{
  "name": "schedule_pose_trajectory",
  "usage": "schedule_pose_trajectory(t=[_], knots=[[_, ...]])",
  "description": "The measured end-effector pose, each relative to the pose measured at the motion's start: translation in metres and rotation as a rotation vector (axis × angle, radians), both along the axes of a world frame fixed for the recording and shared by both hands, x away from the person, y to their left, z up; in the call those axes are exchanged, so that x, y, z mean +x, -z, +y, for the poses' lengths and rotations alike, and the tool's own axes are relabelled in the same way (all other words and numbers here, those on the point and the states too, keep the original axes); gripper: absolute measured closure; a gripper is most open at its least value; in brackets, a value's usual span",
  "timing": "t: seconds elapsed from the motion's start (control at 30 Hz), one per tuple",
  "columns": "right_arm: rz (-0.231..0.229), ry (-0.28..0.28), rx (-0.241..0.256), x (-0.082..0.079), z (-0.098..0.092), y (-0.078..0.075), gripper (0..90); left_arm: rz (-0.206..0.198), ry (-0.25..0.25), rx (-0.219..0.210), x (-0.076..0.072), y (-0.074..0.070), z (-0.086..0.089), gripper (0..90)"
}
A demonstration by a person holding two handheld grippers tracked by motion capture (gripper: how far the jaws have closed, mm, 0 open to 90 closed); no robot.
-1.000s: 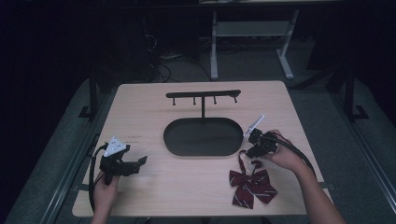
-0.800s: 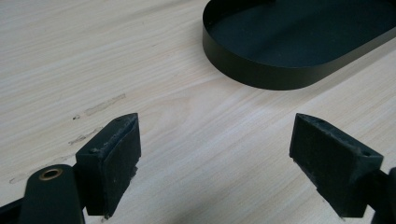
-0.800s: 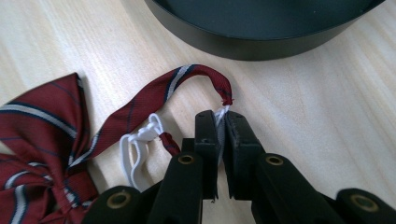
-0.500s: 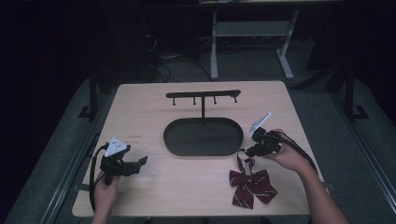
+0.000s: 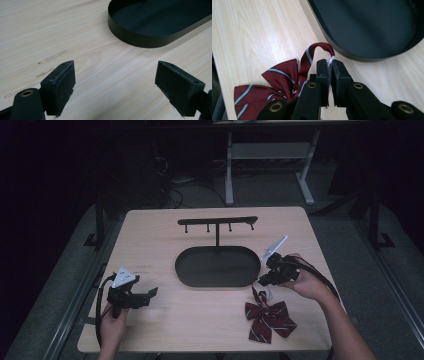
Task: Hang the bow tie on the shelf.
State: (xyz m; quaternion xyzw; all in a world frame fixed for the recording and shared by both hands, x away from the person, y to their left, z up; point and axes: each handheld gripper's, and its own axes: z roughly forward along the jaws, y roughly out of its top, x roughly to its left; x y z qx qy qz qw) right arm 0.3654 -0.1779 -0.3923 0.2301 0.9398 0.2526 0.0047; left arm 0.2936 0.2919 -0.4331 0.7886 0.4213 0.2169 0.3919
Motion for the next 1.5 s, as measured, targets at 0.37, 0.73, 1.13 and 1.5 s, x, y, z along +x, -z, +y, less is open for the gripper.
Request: schedule_pose_trajectory(t=[0.37, 0.73, 1.13, 1.5], knots=[[-0.044, -0.05, 0.014, -0.008, 0.011, -0.027, 84.8, -0.002, -0.001, -0.002, 0.0, 0.0, 0.0, 16.3], [-0.092, -0.091, 0.025, -0.012, 0.023, -0.056, 84.8, -0.006, -0.002, -0.005, 0.0, 0.0, -0.001, 16.3], [-0.114, -0.108, 0.026, -0.007, 0.032, -0.071, 84.8, -0.006, -0.001, -0.009, 0.0, 0.0, -0.001, 16.3], [-0.129, -0.119, 0.03, 0.0, 0.038, -0.084, 84.8, -0.002, -0.002, -0.005, 0.001, 0.0, -0.001, 16.3]])
